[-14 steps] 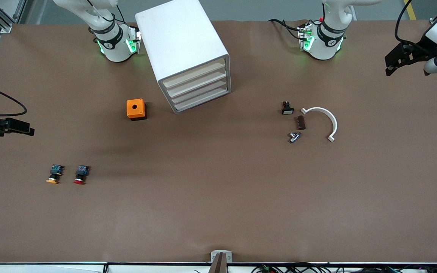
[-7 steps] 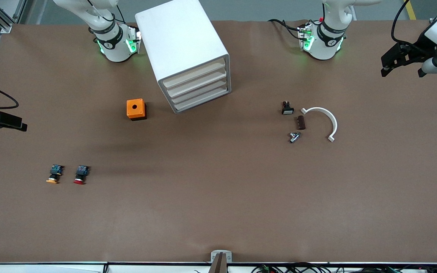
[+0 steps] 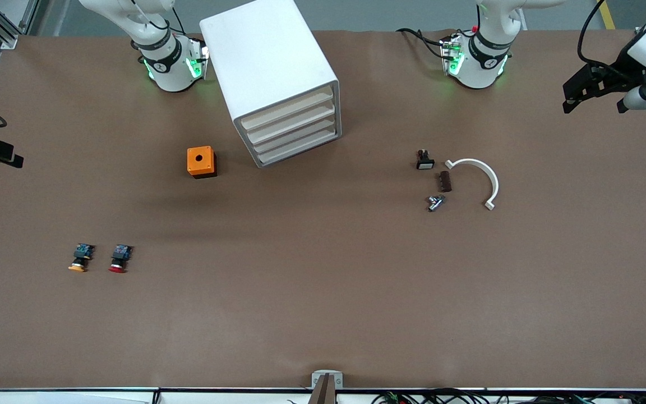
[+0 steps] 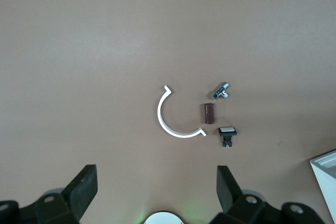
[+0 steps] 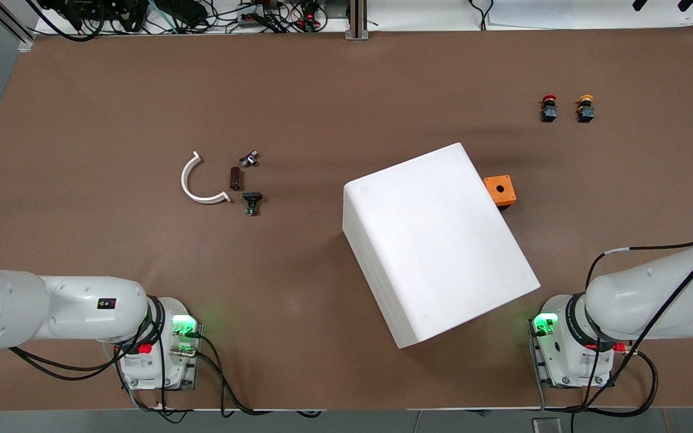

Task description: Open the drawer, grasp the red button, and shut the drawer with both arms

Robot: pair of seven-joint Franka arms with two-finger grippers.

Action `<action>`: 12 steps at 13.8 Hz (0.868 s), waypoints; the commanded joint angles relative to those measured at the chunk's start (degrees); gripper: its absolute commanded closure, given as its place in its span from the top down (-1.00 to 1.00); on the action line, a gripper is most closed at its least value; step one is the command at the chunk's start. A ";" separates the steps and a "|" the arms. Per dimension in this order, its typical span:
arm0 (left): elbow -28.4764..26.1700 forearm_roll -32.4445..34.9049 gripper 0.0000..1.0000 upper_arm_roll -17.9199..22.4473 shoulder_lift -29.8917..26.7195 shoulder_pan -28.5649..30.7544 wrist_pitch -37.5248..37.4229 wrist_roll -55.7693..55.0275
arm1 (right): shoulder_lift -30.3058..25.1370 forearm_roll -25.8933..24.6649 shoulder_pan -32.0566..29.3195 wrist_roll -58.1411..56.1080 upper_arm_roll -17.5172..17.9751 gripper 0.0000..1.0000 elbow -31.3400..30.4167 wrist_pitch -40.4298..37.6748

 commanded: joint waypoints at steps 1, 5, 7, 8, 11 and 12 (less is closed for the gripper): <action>-0.69 -0.13 1.00 0.23 -0.50 -0.08 -0.65 -0.42 | -3.54 -1.34 0.63 -0.32 0.64 1.00 -3.03 -0.25; -1.14 -0.13 1.00 0.23 -0.85 0.01 -0.03 -0.42 | -8.28 -2.21 1.07 -0.41 0.64 1.00 -8.65 1.76; -1.14 0.05 1.00 0.23 -0.68 -0.08 0.84 -0.24 | -8.99 -4.50 1.69 -0.41 0.82 1.00 -9.45 2.55; -1.05 0.05 1.00 0.23 -0.42 -0.16 1.28 -0.33 | -9.25 -4.68 2.04 -0.41 0.82 1.00 -9.45 2.64; -0.35 -0.04 1.00 0.23 0.11 -0.08 1.90 0.37 | -9.87 -5.03 2.39 -0.23 0.91 1.00 -9.80 4.40; 0.09 -0.04 1.00 0.31 0.11 0.01 1.90 0.46 | -10.74 -4.94 2.39 -0.15 0.91 1.00 -10.93 5.36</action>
